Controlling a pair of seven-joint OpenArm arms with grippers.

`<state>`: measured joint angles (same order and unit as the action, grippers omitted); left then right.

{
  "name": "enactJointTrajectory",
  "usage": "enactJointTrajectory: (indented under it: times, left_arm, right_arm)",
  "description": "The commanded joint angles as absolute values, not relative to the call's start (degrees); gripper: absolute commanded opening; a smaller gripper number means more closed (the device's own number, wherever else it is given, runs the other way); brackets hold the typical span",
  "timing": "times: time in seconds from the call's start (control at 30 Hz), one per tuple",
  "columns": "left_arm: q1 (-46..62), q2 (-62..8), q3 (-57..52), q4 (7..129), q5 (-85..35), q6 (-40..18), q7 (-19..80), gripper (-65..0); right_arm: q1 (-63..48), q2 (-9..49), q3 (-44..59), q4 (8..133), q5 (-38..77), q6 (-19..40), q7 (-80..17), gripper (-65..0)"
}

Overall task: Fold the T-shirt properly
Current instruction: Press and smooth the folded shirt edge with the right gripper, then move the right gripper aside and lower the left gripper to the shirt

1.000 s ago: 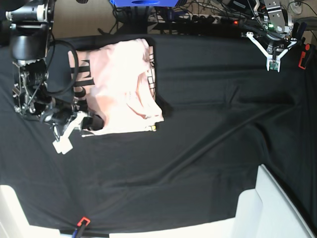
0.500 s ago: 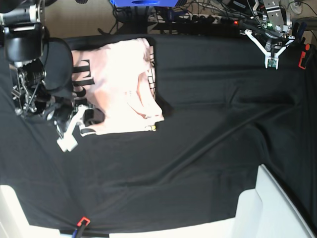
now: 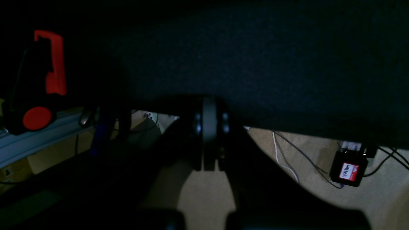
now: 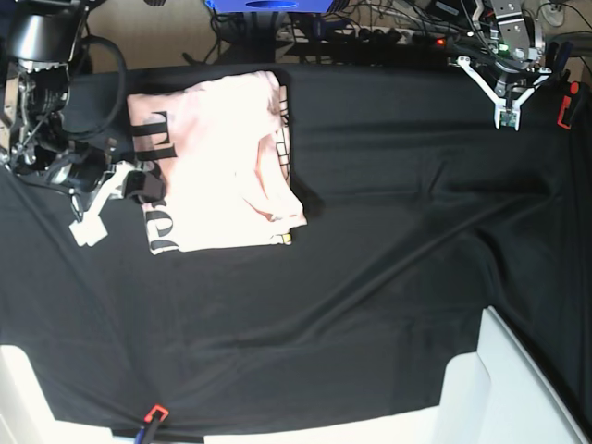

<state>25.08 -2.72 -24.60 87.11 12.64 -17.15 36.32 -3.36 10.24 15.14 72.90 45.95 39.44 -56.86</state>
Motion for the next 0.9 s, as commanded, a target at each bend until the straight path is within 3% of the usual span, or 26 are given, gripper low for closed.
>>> enactJointTrajectory:
  times: [0.0,0.2,0.4,0.7,0.87]
  left_arm:
    - [25.1,-3.3,-24.7,88.0,12.8,-16.7,35.6,-64.0]
    - [24.5,-3.3,-24.9,87.9,12.8,-16.7,35.6,-64.0]
    - [24.7,-3.3,-25.1,87.9,12.8,-16.7,35.6,-64.0]
    - [24.7,-3.3,-25.1,87.9,12.8,-16.7,35.6,-64.0]
    - [24.6,-3.3,-24.8,87.9,12.8,-16.7,35.6,-64.0]
  right_arm:
    - [-3.0,10.7,15.3,74.0,47.1,40.0,-56.0,-56.7]
    - [-3.4,11.0,14.9,67.1,46.9,40.0,-51.4,-56.7]
    - [-1.5,13.1,7.8,60.5,46.2,40.0,-46.0,-56.7]
    - [-7.6,12.7,12.8,76.8,51.4,40.0,-52.0,-56.9]
    - [-12.3,12.5,15.7,78.5,51.4,40.0,-54.0,-56.9]
